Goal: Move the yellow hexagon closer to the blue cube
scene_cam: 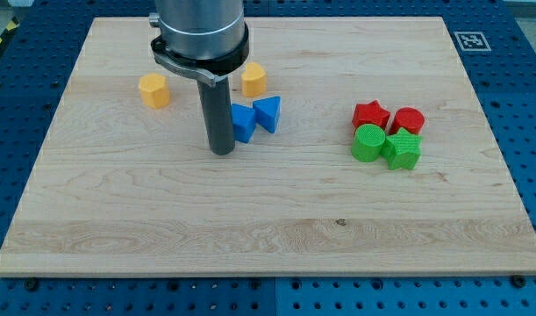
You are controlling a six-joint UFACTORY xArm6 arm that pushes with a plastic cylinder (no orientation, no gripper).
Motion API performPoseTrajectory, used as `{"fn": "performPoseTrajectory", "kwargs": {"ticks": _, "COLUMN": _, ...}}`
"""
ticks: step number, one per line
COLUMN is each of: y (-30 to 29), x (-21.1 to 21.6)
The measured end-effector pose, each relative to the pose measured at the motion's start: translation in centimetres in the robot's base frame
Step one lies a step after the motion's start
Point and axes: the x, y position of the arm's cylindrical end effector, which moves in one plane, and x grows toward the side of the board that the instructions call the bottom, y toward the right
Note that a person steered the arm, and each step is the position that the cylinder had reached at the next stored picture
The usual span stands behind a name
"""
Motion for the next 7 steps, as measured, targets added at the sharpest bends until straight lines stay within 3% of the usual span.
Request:
{"fn": "performPoseTrajectory", "kwargs": {"ticks": 2, "y": 0.7, "x": -1.9}}
{"fn": "performPoseTrajectory", "kwargs": {"ticks": 3, "y": -1.7, "x": 0.1}}
{"fn": "performPoseTrajectory", "kwargs": {"ticks": 4, "y": -8.1, "x": 0.4}}
{"fn": "performPoseTrajectory", "kwargs": {"ticks": 5, "y": -13.2, "x": -2.0}}
{"fn": "performPoseTrajectory", "kwargs": {"ticks": 7, "y": -14.6, "x": -4.5}}
